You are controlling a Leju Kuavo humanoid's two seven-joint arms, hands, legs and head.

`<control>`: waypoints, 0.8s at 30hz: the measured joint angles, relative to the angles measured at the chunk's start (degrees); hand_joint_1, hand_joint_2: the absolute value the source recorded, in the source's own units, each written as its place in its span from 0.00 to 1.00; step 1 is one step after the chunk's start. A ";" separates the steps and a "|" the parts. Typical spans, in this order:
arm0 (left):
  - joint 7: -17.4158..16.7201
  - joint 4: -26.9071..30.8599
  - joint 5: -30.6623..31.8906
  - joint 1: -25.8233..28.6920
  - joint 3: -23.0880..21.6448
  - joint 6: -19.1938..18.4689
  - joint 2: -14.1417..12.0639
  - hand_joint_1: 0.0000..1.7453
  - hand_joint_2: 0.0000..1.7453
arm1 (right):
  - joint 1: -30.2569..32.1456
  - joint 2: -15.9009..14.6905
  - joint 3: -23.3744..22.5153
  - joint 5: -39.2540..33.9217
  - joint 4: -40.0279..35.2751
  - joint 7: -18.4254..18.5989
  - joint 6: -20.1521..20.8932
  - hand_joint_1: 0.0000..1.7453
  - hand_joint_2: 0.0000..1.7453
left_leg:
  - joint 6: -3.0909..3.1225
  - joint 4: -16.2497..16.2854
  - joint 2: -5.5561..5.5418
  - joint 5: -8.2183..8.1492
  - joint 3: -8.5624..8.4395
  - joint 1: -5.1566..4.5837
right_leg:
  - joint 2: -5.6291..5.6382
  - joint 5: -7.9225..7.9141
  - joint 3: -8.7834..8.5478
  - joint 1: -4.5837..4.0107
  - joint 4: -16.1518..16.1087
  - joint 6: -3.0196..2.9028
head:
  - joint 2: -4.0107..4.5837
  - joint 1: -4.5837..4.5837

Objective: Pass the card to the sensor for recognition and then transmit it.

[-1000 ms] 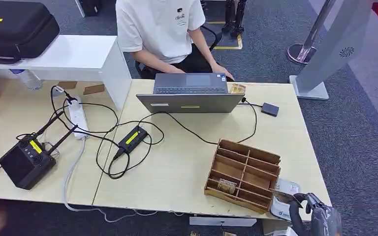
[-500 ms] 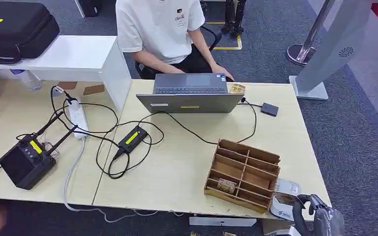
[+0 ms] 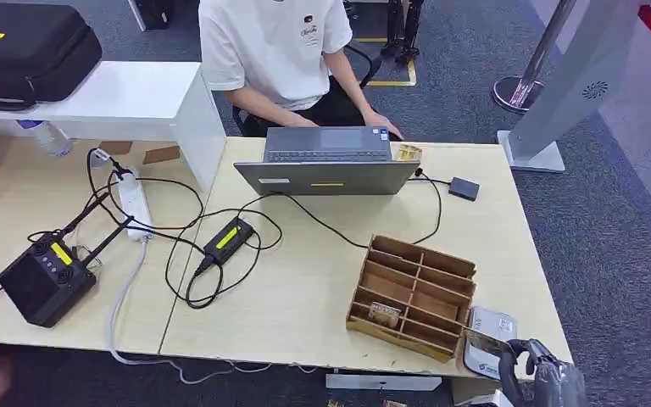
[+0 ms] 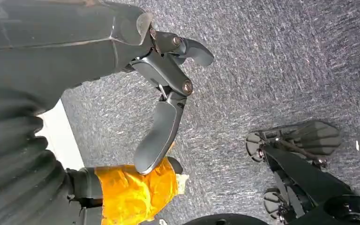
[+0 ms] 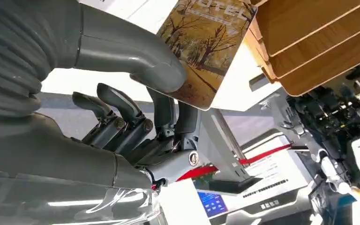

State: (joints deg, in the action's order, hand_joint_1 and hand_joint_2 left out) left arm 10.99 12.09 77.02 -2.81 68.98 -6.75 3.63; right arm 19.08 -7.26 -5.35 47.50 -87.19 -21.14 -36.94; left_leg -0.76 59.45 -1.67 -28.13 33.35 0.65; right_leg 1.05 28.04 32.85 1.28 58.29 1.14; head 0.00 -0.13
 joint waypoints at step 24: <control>-0.15 0.00 0.20 -0.01 0.68 0.09 0.02 0.00 1.00 | -0.34 1.60 -0.96 1.07 4.90 0.35 -0.31 1.00 1.00 | 0.00 0.00 -0.01 0.00 0.01 0.00 | 0.00 0.00 0.00 0.00 0.00 0.00 | 0.00 0.00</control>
State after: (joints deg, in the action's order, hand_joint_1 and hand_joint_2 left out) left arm 10.84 12.09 77.22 -2.82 69.66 -6.67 3.65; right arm 18.74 -5.66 -6.32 48.57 -82.29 -20.79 -37.25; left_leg -0.76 59.45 -1.68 -28.13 33.36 0.65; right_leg 1.05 28.04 32.85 1.28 58.29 1.14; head 0.00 -0.13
